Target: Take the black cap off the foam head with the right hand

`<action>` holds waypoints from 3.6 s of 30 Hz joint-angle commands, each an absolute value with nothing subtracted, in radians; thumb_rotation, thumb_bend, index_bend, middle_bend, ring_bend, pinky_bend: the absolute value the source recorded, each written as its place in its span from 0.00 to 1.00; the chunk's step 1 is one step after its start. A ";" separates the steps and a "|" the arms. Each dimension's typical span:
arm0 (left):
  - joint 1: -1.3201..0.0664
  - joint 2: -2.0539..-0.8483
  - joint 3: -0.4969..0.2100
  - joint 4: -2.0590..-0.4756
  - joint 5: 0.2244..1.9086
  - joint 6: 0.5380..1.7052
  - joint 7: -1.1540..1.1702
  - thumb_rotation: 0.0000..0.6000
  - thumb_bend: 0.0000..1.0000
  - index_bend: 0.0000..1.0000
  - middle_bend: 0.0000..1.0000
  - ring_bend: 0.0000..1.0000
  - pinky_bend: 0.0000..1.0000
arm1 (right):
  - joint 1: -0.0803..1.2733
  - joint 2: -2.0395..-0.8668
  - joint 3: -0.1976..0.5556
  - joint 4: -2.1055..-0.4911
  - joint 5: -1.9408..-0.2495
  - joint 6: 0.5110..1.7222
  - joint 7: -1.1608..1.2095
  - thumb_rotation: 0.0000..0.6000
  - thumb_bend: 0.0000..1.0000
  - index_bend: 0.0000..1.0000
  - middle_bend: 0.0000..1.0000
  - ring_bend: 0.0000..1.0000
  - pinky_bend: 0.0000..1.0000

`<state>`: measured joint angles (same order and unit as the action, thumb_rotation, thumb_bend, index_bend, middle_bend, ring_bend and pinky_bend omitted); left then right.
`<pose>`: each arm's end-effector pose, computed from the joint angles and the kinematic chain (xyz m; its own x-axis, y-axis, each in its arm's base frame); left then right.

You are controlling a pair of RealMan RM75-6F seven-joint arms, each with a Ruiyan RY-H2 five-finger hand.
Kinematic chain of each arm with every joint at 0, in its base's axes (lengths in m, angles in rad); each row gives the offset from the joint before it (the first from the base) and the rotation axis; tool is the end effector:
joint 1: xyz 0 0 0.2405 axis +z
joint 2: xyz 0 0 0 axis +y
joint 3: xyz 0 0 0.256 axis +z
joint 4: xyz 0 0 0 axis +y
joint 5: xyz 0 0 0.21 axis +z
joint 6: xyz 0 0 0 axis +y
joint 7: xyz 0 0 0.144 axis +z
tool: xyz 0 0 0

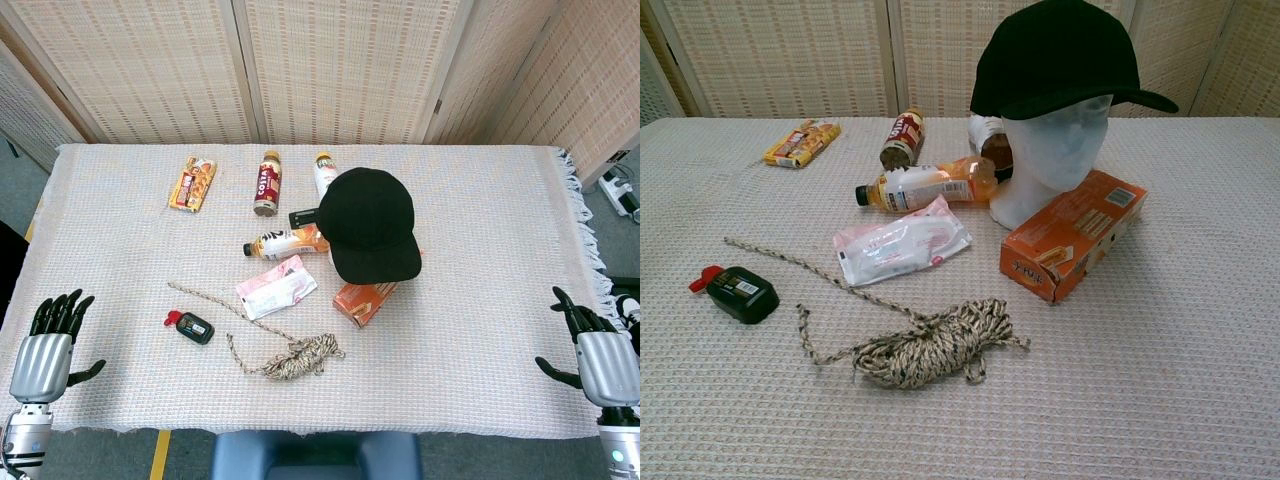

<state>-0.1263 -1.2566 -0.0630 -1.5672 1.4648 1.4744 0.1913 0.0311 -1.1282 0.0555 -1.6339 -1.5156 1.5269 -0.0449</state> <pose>-0.3026 0.1960 0.1207 0.4799 -0.0081 0.8773 0.8772 -0.0130 -0.4799 -0.3103 -0.1652 0.1597 0.4091 0.0220 0.9122 -0.9124 0.0237 0.4086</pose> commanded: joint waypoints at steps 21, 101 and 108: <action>-0.122 -1.257 -0.059 -1.564 1.467 1.481 0.181 1.00 0.13 0.15 0.08 0.07 0.07 | 0.061 -1.169 0.050 -1.611 -1.581 1.519 -0.057 1.00 0.03 0.17 0.47 0.43 0.54; -0.125 -1.239 -0.051 -1.570 1.471 1.459 0.158 1.00 0.13 0.14 0.07 0.07 0.07 | 0.623 -1.510 0.470 -1.273 -1.207 1.238 0.004 1.00 0.86 0.69 0.96 1.00 1.00; -0.129 -1.238 -0.053 -1.577 1.469 1.454 0.169 1.00 0.13 0.14 0.07 0.07 0.07 | 0.651 -1.474 0.458 -1.182 -1.190 1.179 -0.028 1.00 0.87 0.69 0.96 1.00 1.00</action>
